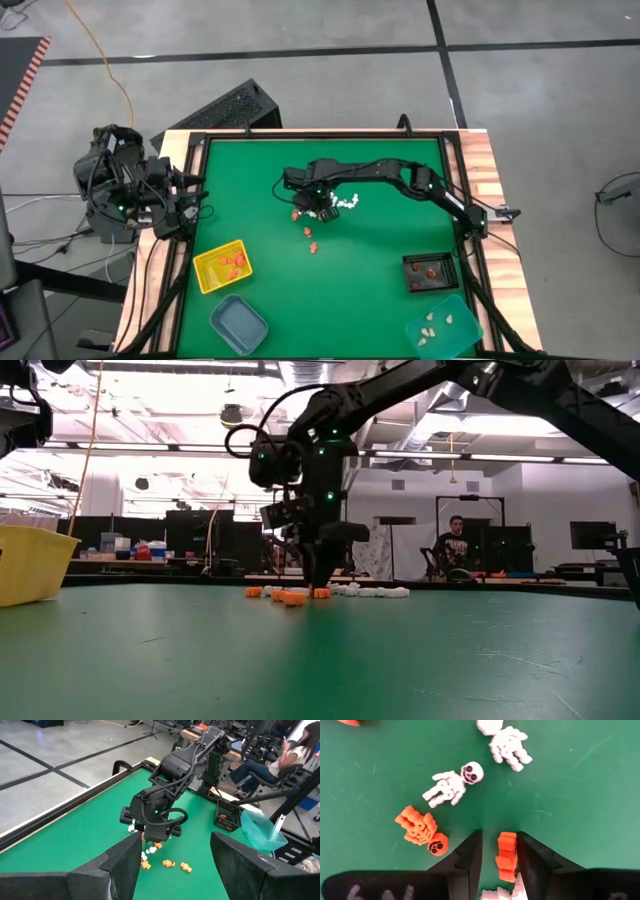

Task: Sort Halloween decoration
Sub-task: Put the orange skeleton model into the yellow bin

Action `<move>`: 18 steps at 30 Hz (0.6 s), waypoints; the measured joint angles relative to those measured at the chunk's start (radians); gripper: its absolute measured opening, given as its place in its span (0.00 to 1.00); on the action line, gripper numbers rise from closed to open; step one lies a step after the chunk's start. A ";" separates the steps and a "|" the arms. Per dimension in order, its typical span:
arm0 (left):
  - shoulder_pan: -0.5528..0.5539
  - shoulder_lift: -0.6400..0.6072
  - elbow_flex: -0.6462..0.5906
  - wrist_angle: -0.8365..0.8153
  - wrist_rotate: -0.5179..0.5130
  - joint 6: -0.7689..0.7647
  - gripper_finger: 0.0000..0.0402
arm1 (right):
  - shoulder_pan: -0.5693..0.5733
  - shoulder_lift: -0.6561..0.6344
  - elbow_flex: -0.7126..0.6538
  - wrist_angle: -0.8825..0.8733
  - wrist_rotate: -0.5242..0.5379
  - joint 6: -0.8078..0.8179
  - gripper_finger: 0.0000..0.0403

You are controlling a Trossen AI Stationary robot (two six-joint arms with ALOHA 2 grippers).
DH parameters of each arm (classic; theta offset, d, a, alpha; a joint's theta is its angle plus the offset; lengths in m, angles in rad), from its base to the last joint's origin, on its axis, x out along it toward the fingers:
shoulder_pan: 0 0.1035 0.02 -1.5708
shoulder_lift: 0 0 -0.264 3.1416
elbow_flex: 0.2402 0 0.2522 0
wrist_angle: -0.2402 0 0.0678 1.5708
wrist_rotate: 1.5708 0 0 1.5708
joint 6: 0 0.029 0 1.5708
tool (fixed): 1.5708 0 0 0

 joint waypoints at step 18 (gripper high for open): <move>0.000 0.000 0.000 -0.011 0.002 -0.001 0.56 | 0.000 0.000 -0.001 0.031 0.049 0.063 0.01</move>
